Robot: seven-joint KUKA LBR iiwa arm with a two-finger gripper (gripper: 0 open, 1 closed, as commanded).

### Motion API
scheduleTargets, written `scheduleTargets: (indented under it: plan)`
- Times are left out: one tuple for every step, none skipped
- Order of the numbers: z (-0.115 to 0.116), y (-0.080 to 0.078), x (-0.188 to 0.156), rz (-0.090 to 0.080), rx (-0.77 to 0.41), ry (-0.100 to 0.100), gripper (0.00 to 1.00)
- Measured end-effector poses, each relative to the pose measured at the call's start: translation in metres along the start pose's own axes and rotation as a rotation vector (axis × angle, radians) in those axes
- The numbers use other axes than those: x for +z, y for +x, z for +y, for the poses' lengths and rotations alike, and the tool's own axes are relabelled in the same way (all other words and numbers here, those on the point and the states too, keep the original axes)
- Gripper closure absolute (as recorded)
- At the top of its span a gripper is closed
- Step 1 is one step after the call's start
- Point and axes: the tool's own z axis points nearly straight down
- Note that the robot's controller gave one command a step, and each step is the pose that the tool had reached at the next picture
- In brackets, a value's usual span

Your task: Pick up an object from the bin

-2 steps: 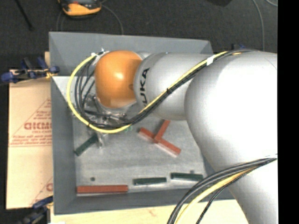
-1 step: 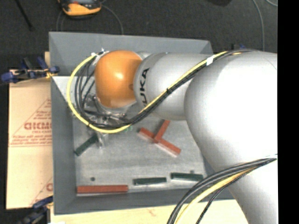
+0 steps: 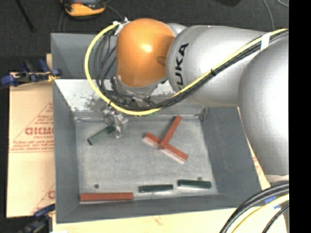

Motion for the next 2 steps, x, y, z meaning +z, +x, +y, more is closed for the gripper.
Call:
scheduleTargets:
  plan:
    - [0.000, 0.000, 0.000, 0.000, 0.000, 0.000, 1.00]
    - [-0.004, -0.005, -0.039, 0.005, -0.071, -0.001, 1.00]
